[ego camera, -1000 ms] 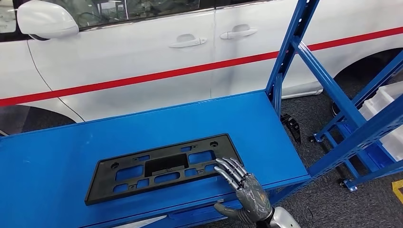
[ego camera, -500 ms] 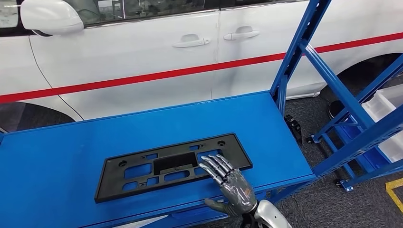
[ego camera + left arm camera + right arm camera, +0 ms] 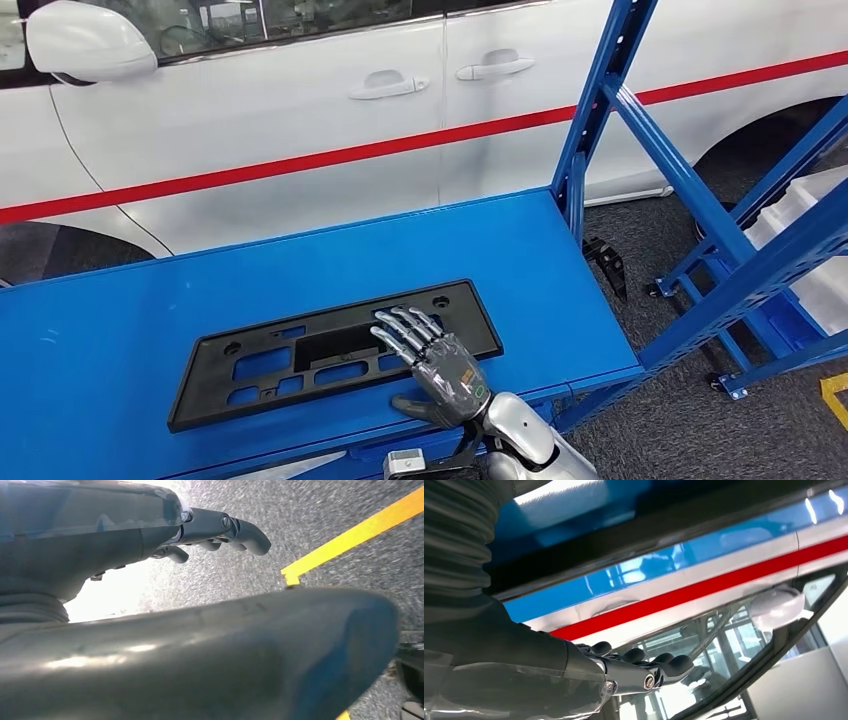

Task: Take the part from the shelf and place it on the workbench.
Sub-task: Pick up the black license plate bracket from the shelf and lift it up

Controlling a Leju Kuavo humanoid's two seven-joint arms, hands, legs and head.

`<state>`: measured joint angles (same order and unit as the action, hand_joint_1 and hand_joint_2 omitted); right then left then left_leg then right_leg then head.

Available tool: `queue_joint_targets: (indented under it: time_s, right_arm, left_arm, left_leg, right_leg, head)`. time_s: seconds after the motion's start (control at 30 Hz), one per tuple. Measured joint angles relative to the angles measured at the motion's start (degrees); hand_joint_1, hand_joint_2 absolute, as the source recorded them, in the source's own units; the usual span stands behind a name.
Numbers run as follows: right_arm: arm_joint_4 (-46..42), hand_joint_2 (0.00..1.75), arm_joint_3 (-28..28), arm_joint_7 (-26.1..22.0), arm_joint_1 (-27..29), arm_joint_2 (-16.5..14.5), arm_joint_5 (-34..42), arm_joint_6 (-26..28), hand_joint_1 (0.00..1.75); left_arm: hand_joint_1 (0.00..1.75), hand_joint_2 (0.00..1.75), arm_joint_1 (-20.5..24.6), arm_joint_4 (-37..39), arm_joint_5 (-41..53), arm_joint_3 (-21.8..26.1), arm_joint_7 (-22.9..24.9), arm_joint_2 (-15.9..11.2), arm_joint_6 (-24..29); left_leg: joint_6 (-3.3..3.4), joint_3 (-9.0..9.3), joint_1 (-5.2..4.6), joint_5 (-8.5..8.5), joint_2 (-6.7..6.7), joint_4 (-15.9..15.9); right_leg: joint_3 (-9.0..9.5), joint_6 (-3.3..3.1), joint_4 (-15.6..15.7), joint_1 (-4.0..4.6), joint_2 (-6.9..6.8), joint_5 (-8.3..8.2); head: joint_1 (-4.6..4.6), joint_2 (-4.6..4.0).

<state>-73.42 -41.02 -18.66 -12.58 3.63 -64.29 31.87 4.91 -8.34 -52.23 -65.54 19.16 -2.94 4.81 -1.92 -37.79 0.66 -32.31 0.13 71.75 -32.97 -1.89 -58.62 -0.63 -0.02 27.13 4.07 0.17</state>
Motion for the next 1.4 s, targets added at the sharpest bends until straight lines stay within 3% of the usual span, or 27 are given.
queue_joint_targets:
  time_s: [0.07,0.13,0.27,0.33,0.4,0.43,0.47,0.53,0.57,0.6,0.67,0.7,0.73,0.8,0.9,0.93,0.97,1.0,1.07,1.13,1.23,1.3,1.33,1.4]
  right_arm:
    - [1.14,1.75,-0.72,0.7,-0.79,-0.85,-1.08,0.28,0.0]
    - [2.08,1.75,-1.5,2.47,-1.66,-1.57,-4.0,1.19,0.0]
    - [3.64,1.75,-3.34,8.47,-3.55,-2.39,-15.59,3.25,0.0]
    - [4.26,1.75,-4.11,10.12,-4.41,-2.6,-18.63,3.5,0.0]
    - [4.93,1.75,-4.6,10.61,-4.83,-2.69,-19.25,3.54,0.0]
    - [5.25,1.75,-4.74,10.7,-4.88,-2.69,-19.36,3.55,0.0]
    - [5.54,1.75,-4.87,10.73,-4.93,-2.69,-19.46,3.55,0.0]
    - [5.93,1.75,-5.05,10.76,-5.17,-2.7,-19.57,3.57,0.03]
    - [6.08,1.75,-5.13,10.95,-5.42,-2.7,-19.84,3.6,0.2]
    - [6.21,1.75,-5.27,11.64,-5.75,-2.72,-20.56,3.69,0.5]
    - [6.54,1.75,-6.34,15.51,-6.9,-2.66,-22.99,3.97,1.16]
    - [6.76,1.75,-7.55,18.84,-7.92,-2.55,-24.15,4.08,1.38]
    - [7.01,1.75,-9.22,22.37,-9.33,-2.37,-24.87,4.11,1.46]
    - [7.56,1.75,-13.14,27.98,-12.61,-2.01,-25.4,4.02,1.51]
    - [8.72,1.75,-18.09,30.09,-16.39,-1.83,-25.64,3.51,1.49]
    - [9.24,1.75,-19.37,30.02,-17.2,-1.82,-25.66,3.22,1.52]
    - [9.77,1.75,-20.52,29.78,-17.86,-1.84,-25.69,2.86,1.54]
    - [10.23,1.75,-21.42,29.39,-18.41,-1.91,-25.71,2.45,1.56]
    - [10.84,1.75,-22.44,28.36,-19.36,-2.3,-25.74,1.77,1.6]
    - [11.25,1.75,-22.77,27.15,-20.17,-2.82,-25.74,1.18,1.64]
    - [11.73,1.75,-22.88,24.96,-21.12,-3.63,-25.72,0.48,1.68]
    - [12.04,1.75,-22.67,23.39,-21.76,-4.19,-25.53,0.13,1.67]
    - [12.23,1.75,-22.49,22.67,-22.0,-4.47,-25.32,0.05,1.66]
    - [12.8,1.75,-22.04,21.41,-22.15,-4.93,-24.83,0.09,1.66]
  left_arm:
    - [0.0,0.0,0.07,0.02,-0.09,-0.14,-0.01,-0.06,0.03]
    - [0.0,0.0,0.24,0.04,-0.17,-0.41,-0.07,-0.09,0.1]
    - [0.0,0.0,0.33,0.07,-0.43,-1.02,-0.14,-0.1,0.33]
    - [0.0,0.0,0.4,0.08,-0.61,-1.27,-0.14,-0.1,0.46]
    - [0.0,0.0,0.39,0.08,-0.71,-1.49,-0.15,-0.11,0.56]
    - [0.0,0.0,0.37,0.08,-0.72,-1.59,-0.15,-0.12,0.59]
    - [0.0,0.0,0.35,0.08,-0.73,-1.7,-0.15,-0.11,0.61]
    - [0.0,0.0,0.36,0.08,-0.73,-1.9,-0.15,-0.1,0.6]
    - [0.0,0.0,0.37,0.08,-0.74,-1.98,-0.15,-0.09,0.6]
    - [0.0,0.0,0.38,0.08,-0.75,-2.07,-0.15,-0.09,0.59]
    - [0.0,0.0,0.4,0.08,-0.84,-2.28,-0.2,-0.1,0.59]
    - [0.0,0.0,0.42,0.08,-0.92,-2.39,-0.25,-0.1,0.59]
    - [0.0,0.0,0.44,0.08,-1.01,-2.51,-0.31,-0.13,0.59]
    - [0.0,0.0,0.49,0.08,-1.15,-2.8,-0.49,-0.18,0.59]
    - [0.0,0.0,0.47,0.08,-1.31,-3.37,-0.8,-0.19,0.63]
    - [0.0,0.0,0.45,0.08,-1.35,-3.54,-0.9,-0.19,0.66]
    - [0.0,0.0,0.43,0.08,-1.42,-3.67,-0.98,-0.2,0.7]
    - [0.0,0.0,0.42,0.08,-1.52,-3.75,-1.07,-0.21,0.74]
    - [0.0,0.0,0.47,0.08,-1.79,-3.85,-1.2,-0.28,0.8]
    - [0.0,0.0,0.57,0.08,-2.01,-3.91,-1.32,-0.34,0.82]
    - [0.0,0.0,0.57,0.08,-2.43,-4.02,-1.56,-0.36,0.85]
    - [0.0,0.0,0.54,0.08,-2.77,-4.11,-1.78,-0.34,0.86]
    - [0.0,0.0,0.58,0.08,-2.94,-4.16,-1.9,-0.34,0.86]
    - [0.0,0.0,0.61,0.08,-3.29,-4.2,-2.08,-0.36,0.95]
  left_leg:
    - [0.53,3.66,-0.13,4.12,-0.01,-8.34]
    - [1.04,5.68,-0.39,5.59,-0.06,-13.2]
    - [2.12,5.89,-0.21,6.01,-0.11,-14.31]
    - [2.76,5.99,0.0,6.33,-0.03,-14.69]
    - [2.99,5.87,-0.05,6.35,-0.03,-14.68]
    - [3.01,5.85,-0.07,6.34,-0.06,-14.65]
    - [2.98,5.86,-0.08,6.33,-0.09,-14.6]
    - [2.8,5.97,-0.07,6.2,-0.19,-14.44]
    - [2.61,5.96,-0.12,6.08,-0.22,-14.31]
    - [2.37,5.86,-0.23,5.95,-0.24,-14.1]
    - [1.75,5.57,-0.41,5.85,-0.21,-13.88]
    - [1.41,5.48,-0.42,5.89,-0.16,-13.89]
    - [1.05,5.41,-0.34,5.81,-0.11,-13.85]
    - [0.42,4.64,-0.17,4.41,-0.07,-11.95]
    - [-0.26,0.02,0.04,-0.66,-0.08,-1.69]
    - [-0.38,-1.44,0.07,-1.58,-0.07,1.35]
    - [-0.42,-2.03,0.07,-1.4,-0.07,2.48]
    - [-0.37,-1.56,0.07,-0.14,-0.07,1.31]
    - [-0.01,1.93,0.05,3.83,-0.07,-6.26]
    - [0.55,4.89,-0.2,5.92,-0.13,-12.62]
    - [1.39,5.44,-0.38,6.15,-0.27,-14.03]
    - [2.09,5.64,-0.12,6.51,-0.17,-14.53]
    - [2.42,5.73,0.03,6.67,-0.1,-14.76]
    - [2.75,5.67,0.01,6.71,-0.04,-14.8]
  right_leg:
    - [0.14,0.14,-0.04,0.13,0.12,0.07]
    - [-0.04,0.56,-0.13,0.27,0.18,0.05]
    - [-0.42,1.76,-0.81,0.29,0.14,0.55]
    - [-2.48,2.28,-5.48,0.21,0.11,3.44]
    - [-6.09,2.61,-13.11,0.09,0.1,6.86]
    - [-7.31,2.72,-15.62,0.01,0.1,7.44]
    - [-7.57,2.78,-16.05,-0.08,0.09,6.9]
    - [-4.86,2.67,-10.29,-0.21,0.05,3.1]
    - [-2.91,2.48,-6.28,-0.2,0.04,1.43]
    - [-1.44,2.23,-3.03,-0.12,0.04,0.32]
    - [-0.58,1.68,-0.58,0.1,0.15,0.02]
    - [-0.73,1.4,-0.44,0.19,0.25,-0.1]
    - [-0.76,1.04,-0.29,0.12,0.31,-0.25]
    - [-0.7,0.34,0.08,-0.05,0.33,-0.55]
    - [-0.73,-0.2,0.2,-0.02,0.18,-0.65]
    - [-0.74,-0.22,0.17,0.05,0.15,-0.64]
    - [-0.74,-0.23,0.14,0.08,0.13,-0.63]
    - [-0.7,-0.22,0.1,0.1,0.14,-0.61]
    - [-0.51,-0.09,0.04,0.13,0.2,-0.5]
    - [-0.47,0.3,-0.03,0.28,0.26,-0.43]
    - [-0.58,1.14,0.12,0.42,0.26,-0.55]
    - [-1.01,1.71,-1.05,0.42,0.24,0.42]
    - [-1.94,1.96,-3.17,0.41,0.23,1.75]
    - [-5.37,2.26,-10.48,0.25,0.2,5.28]
  head:
    - [0.0,0.0]
    - [0.0,0.0]
    - [-0.01,0.0]
    - [-0.01,0.0]
    - [-0.01,0.0]
    - [-0.01,0.0]
    - [-0.01,0.0]
    - [-0.01,0.0]
    - [-0.01,0.0]
    - [-0.01,0.0]
    - [0.0,0.0]
    - [0.0,0.0]
    - [0.0,0.0]
    - [0.0,0.0]
    - [0.0,0.0]
    - [0.0,0.0]
    - [0.0,0.0]
    - [0.0,0.0]
    - [0.0,0.0]
    - [0.0,0.0]
    - [0.0,0.0]
    - [0.0,0.0]
    - [-0.01,0.0]
    - [-0.01,0.0]
